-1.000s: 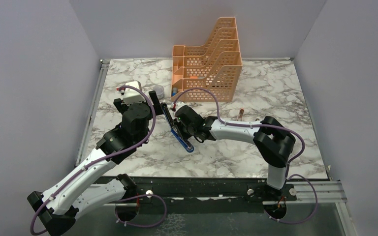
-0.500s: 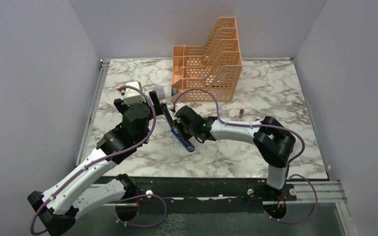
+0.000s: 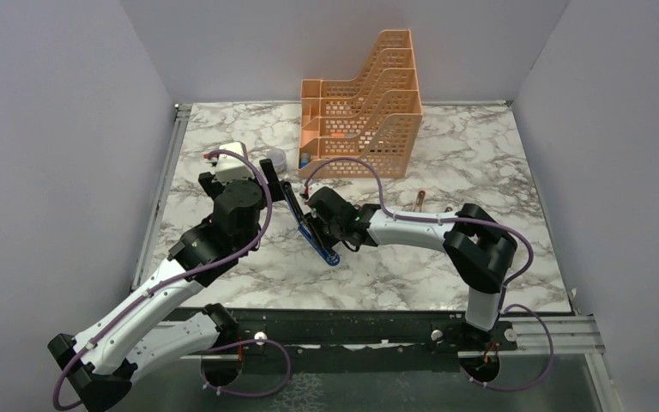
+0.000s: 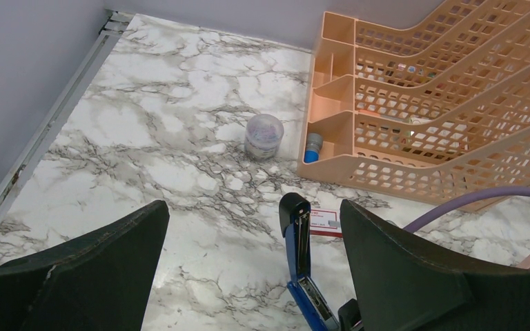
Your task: Load the staples into the stapler
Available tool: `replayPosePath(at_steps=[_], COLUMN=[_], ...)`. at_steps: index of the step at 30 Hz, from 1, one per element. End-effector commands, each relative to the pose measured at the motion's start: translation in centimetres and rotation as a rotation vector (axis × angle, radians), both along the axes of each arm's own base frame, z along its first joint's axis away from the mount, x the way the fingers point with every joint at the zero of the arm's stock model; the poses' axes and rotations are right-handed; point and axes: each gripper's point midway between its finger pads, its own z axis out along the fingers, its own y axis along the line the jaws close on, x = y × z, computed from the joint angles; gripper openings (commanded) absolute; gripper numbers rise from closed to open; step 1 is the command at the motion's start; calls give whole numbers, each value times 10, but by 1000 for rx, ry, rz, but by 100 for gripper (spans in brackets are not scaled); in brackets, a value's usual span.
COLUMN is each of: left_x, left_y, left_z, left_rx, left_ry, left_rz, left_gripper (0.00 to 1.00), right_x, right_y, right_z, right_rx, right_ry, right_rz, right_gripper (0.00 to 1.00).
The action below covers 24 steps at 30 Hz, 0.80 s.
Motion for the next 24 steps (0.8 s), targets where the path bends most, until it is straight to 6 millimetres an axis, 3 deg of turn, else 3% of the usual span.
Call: replayPosePath(at_steps=[1,12,14,20,24], left_x=[1,0,0,1,2], left_y=[1,-1,-2,-5,-5], left_z=[-1,-1,-2,-3,-4], left_rx=[-4,-11,-14,-15,-12], left_ry=[-6,-6,-6,-1,1], left_rz=[10,-1,-5,-16,-17], left_gripper=[94,94,94,94,94], right_x=[-2,17,27,55,67], right_y=[3,-13,-26,-73,-95], right_z=[29,66,65,45,27], right_rx=[37,77,56,-46,-73], right_ry=[0,-68,-76,-74,-32], right_rz=[-33,-192,-257,-432,-498], right_gripper=[42,52,52,37,35])
